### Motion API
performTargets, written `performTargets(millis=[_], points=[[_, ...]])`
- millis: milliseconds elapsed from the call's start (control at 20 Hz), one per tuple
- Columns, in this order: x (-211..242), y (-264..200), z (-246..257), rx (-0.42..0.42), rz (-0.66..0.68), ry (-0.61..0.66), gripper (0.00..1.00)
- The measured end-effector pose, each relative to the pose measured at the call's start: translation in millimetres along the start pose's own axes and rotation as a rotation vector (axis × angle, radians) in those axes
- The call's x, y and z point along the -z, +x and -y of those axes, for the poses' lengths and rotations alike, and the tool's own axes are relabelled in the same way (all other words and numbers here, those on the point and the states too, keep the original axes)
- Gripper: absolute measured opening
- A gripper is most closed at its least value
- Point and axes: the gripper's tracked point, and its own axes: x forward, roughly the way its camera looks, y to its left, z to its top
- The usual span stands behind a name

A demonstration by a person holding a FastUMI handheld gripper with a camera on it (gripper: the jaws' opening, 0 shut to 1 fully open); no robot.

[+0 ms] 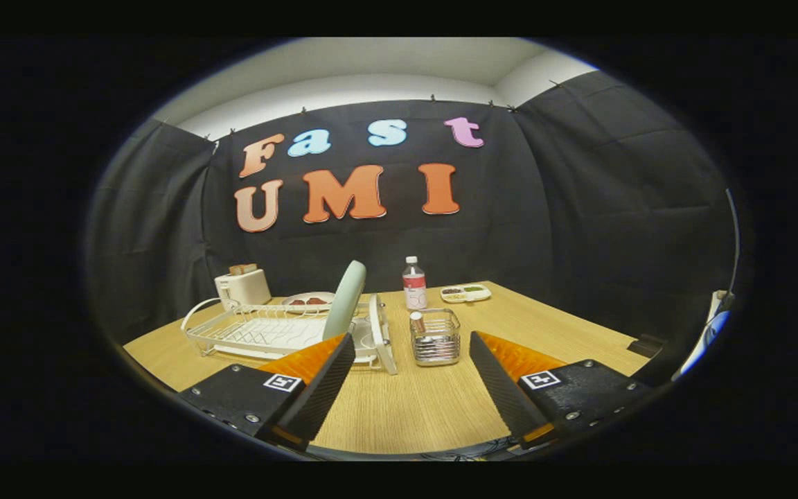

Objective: Take the plate from the dish rack, then take the spoon from the basket and place it into the plate.

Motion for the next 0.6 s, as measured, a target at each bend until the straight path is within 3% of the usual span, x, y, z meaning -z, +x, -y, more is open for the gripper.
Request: performTargets(millis=[600], points=[[-40, 45, -50, -0.098, -0.003, -0.014, 0.99]])
